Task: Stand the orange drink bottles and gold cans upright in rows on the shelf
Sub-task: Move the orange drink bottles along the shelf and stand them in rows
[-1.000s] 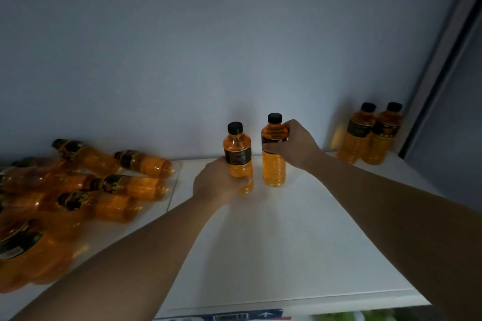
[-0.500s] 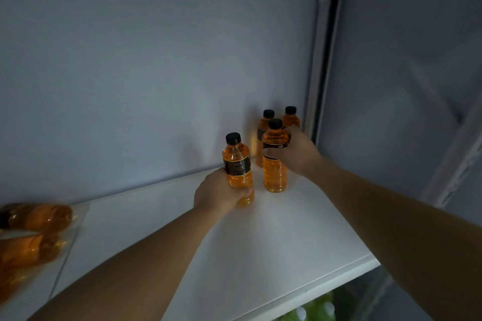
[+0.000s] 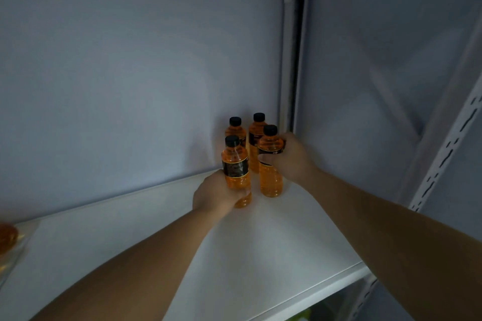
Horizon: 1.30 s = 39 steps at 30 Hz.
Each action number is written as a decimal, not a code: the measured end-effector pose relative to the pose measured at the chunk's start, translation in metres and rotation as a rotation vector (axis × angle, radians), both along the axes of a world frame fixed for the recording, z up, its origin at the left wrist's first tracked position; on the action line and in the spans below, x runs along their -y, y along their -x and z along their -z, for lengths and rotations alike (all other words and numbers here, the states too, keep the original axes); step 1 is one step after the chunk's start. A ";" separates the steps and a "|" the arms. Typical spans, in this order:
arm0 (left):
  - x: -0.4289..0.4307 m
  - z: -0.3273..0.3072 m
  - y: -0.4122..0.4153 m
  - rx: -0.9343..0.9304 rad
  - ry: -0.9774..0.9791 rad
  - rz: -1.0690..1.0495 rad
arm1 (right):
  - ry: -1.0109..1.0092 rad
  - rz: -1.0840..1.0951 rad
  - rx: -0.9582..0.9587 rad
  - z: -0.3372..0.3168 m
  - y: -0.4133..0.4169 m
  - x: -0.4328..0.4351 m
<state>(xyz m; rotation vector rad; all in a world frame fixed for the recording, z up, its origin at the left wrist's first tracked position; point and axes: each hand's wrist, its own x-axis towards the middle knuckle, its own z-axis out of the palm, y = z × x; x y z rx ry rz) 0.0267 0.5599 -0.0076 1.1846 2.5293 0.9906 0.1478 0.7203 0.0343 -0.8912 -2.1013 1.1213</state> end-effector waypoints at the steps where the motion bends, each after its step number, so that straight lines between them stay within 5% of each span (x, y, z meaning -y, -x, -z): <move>1: -0.003 0.002 -0.001 -0.001 0.002 0.001 | 0.004 -0.004 0.005 0.001 0.001 -0.003; 39: -0.042 0.013 0.022 0.007 0.029 0.048 | 0.051 -0.146 0.082 0.019 0.012 -0.040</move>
